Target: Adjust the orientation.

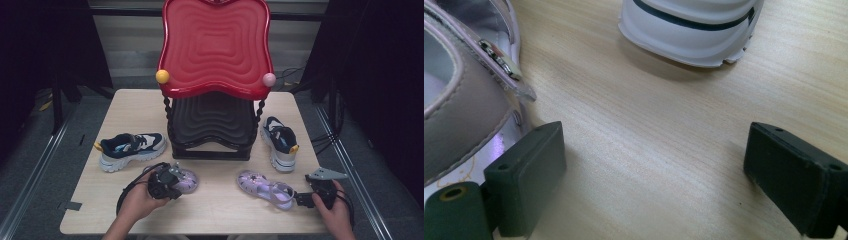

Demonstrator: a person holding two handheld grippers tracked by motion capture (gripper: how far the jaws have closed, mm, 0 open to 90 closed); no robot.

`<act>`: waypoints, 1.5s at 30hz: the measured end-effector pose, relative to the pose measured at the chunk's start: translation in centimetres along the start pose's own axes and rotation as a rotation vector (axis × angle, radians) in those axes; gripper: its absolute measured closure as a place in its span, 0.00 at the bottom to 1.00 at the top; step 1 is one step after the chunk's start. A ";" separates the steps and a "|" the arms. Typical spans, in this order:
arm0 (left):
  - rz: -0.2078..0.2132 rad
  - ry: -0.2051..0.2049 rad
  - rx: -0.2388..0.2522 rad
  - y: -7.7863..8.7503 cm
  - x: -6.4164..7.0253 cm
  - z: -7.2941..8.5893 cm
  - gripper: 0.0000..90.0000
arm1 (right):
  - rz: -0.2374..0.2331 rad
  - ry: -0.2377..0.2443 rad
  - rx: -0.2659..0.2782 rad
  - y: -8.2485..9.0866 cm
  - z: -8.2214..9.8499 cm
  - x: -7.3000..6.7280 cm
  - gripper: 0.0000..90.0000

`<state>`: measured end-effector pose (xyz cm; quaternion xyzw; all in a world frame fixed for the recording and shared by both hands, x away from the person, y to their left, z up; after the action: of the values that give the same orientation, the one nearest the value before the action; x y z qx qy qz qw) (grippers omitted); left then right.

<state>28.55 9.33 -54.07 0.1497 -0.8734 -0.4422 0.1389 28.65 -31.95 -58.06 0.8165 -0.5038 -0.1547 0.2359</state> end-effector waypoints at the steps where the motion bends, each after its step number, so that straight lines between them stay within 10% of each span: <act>1: -0.003 0.003 0.005 0.5 -0.1 0.1 1.00 | 0.002 -0.001 -0.001 0.0 0.0 0.0 0.10; 9: -0.052 0.033 -0.005 3.9 -1.6 1.8 1.00 | 0.001 0.000 -0.001 0.0 0.0 0.0 0.10; 21: -0.137 0.032 0.015 7.1 -4.9 -0.7 1.00 | 0.001 -0.002 -0.001 0.0 0.0 0.0 0.10; 33: -0.162 0.007 -0.095 4.9 -7.4 1.7 1.00 | 0.001 -0.002 -0.001 0.0 0.0 0.0 0.10; 45: -0.114 0.061 -0.132 4.3 -5.0 2.9 1.00 | 0.001 -0.001 -0.001 0.0 0.0 0.0 0.10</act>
<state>31.48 15.76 -52.76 0.2029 -0.8277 -0.5013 0.1499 28.65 -31.97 -58.07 0.8161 -0.5041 -0.1551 0.2363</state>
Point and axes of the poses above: each handheld gripper's, and its own axes: y roughly backward along the jaws, z roughly out of its underside, x roughly to its right, the point moved 10 cm from there along -y, roughly forward along the jaws, and after that the axes turned 12 degrees about x, right-handed, at the moved point
